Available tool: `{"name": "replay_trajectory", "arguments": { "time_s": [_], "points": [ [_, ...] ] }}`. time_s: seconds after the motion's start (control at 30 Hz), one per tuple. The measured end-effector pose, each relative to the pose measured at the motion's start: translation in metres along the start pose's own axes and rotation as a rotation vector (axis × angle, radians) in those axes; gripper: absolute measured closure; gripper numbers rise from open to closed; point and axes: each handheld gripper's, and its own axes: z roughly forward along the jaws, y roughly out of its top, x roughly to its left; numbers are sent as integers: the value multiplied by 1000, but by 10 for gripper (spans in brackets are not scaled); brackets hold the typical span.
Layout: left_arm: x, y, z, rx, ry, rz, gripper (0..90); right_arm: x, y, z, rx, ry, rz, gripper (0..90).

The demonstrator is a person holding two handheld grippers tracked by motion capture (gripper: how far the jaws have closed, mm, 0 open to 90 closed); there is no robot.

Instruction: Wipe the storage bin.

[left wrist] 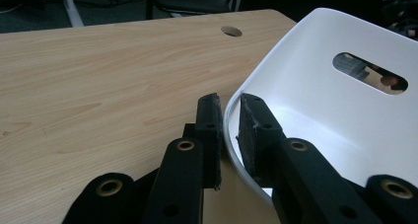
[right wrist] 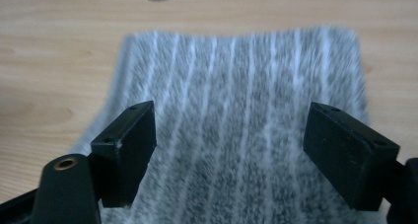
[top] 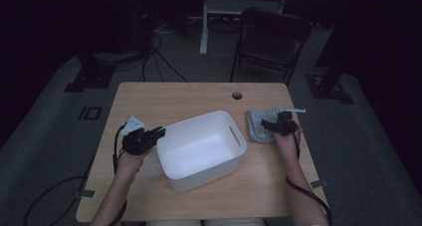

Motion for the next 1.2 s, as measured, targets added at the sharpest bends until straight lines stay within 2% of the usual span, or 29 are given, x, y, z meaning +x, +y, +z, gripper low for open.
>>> {"name": "replay_trajectory", "arguments": {
  "time_s": [0.1, 0.17, 0.27, 0.37, 0.6, 0.63, 0.67, 0.7, 0.73, 0.77, 0.8, 0.83, 0.87, 0.9, 0.93, 0.97, 1.07, 1.1, 1.2],
  "points": [
    [0, 0, 0, 1, 0, -1, 793, 0, -9, 9, 27, -48, -32, 203],
    [0, 0, 0, 1, 1, 1, 793, 1, -14, 11, 20, -64, -38, 198],
    [0, 0, 0, 3, 2, 2, 793, 8, -16, 14, 35, -94, -87, 166],
    [-1, 0, 0, 5, 6, 4, 793, 10, -16, 15, 58, -106, -110, 166],
    [0, 1, 1, 6, 3, 3, 793, 14, -12, 15, 95, -117, -112, 213],
    [0, 1, 1, 6, 0, 0, 793, 15, -12, 14, 97, -116, -111, 250],
    [0, 1, 1, 6, 0, 0, 792, 15, -12, 14, 97, -116, -111, 250],
    [0, 1, 2, 6, -3, -3, 792, 17, -11, 13, 102, -107, -119, 318],
    [0, 1, 2, 6, -3, -3, 791, 17, -11, 13, 102, -107, -119, 318],
    [0, 2, 3, 6, -6, -4, 791, 19, -10, 11, 109, -90, -132, 431],
    [0, 2, 3, 5, -7, -4, 791, 19, -10, 11, 109, -90, -132, 431],
    [0, 2, 3, 5, -8, -2, 791, 21, -10, 10, 109, -78, -138, 532],
    [0, 2, 3, 5, -8, -2, 791, 21, -10, 10, 109, -78, -138, 532],
    [0, 2, 3, 5, -8, -1, 791, 22, -11, 9, 106, -63, -143, 648],
    [0, 2, 3, 5, -8, -1, 791, 22, -11, 9, 106, -63, -143, 648],
    [0, 2, 3, 5, -7, -1, 791, 23, -10, 9, 109, -60, -139, 711],
    [0, 2, 4, 5, -7, -1, 791, 23, -9, 8, 119, -58, -133, 745],
    [0, 2, 4, 5, -8, -1, 791, 23, -7, 6, 125, -44, -120, 755],
    [0, 2, 4, 5, -10, 0, 790, 24, -5, 0, 110, -32, -113, 762]
  ]
}}
